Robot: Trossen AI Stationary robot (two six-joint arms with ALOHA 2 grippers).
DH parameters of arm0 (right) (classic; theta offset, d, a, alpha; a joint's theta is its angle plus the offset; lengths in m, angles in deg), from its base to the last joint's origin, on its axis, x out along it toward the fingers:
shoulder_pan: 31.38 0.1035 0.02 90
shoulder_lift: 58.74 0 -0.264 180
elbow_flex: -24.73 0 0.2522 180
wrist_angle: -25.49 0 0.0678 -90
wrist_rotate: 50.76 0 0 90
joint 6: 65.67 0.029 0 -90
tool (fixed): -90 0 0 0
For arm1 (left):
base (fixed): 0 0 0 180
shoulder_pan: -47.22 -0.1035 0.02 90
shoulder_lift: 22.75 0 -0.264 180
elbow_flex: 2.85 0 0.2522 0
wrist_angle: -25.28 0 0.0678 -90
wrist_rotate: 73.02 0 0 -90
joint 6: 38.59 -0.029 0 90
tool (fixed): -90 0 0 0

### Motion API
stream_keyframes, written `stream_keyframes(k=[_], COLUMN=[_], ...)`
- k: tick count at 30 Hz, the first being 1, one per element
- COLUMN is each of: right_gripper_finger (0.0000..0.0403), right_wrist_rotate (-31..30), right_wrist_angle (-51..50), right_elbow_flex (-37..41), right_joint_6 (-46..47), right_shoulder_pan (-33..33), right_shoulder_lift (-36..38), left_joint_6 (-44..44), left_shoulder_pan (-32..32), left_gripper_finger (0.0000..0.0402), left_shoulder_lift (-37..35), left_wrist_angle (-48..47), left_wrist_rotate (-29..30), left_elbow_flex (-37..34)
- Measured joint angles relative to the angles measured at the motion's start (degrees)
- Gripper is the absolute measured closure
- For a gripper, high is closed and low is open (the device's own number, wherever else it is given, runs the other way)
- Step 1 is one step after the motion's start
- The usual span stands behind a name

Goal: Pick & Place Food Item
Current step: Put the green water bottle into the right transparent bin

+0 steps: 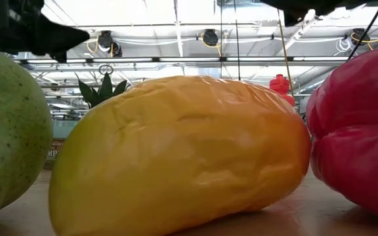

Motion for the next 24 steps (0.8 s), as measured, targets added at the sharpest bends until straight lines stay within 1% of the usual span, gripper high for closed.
stream_keyframes(k=[2, 6, 8, 10, 13, 15, 17, 18, 20, 22, 24], right_gripper_finger=[0.0403, 0.0403, 0.0403, 0.0403, 0.0403, 0.0403, 0.0403, 0.0403, 0.0403, 0.0403, 0.0403], right_wrist_rotate=[-0.1, -0.1, -0.1, -0.1, -0.1, -0.1, -0.9, -2.1, -4.6, -4.5, -3.1], right_wrist_angle=[-1.2, -4.4, -4.5, -3.5, 0.0, 2.6, 3.3, 3.2, 1.1, -1.6, -2.5], right_elbow_flex=[0.0, 1.2, 3.5, 6.4, 10.7, 13.7, 15.9, 16.7, 17.9, 18.9, 19.6], right_joint_6=[-0.4, 1.5, 2.4, 3.3, 3.7, 3.7, 3.2, 2.7, 1.8, 1.8, 2.8], right_shoulder_pan=[-1.3, -3.1, -3.2, -3.1, -3.1, -3.2, -3.2, -3.3, -4.3, -6.1, -8.2], right_shoulder_lift=[2.6, 6.9, 9.1, 12.1, 17.4, 20.4, 23.3, 24.5, 26.7, 28.4, 30.2], left_joint_6=[2.0, 4.3, 4.4, 5.4, 6.0, 6.3, 6.9, 6.9, 6.4, 5.5, 4.4], left_shoulder_pan=[-1.7, -3.2, -3.1, -3.1, -2.5, -2.0, -1.4, -1.1, -0.5, 0.1, 0.4], left_gripper_finger=[0.0351, 0.0351, 0.0351, 0.0351, 0.0351, 0.0351, 0.0351, 0.0351, 0.0351, 0.0351, 0.0351], left_shoulder_lift=[-2.3, -7.2, -9.7, -12.3, -14.7, -15.6, -15.6, -15.5, -15.1, -15.0, -15.0], left_wrist_angle=[-1.6, -10.4, -15.5, -19.9, -22.8, -20.8, -14.5, -11.3, -6.7, -6.4, -6.8], left_wrist_rotate=[-0.5, -0.8, 0.9, 1.3, 1.0, 1.2, 1.3, 0.8, -1.9, -3.0, -2.5], left_elbow_flex=[0.2, 0.0, 0.0, 0.0, 0.0, 0.0, -0.9, -1.9, -3.6, -4.6, -4.8])
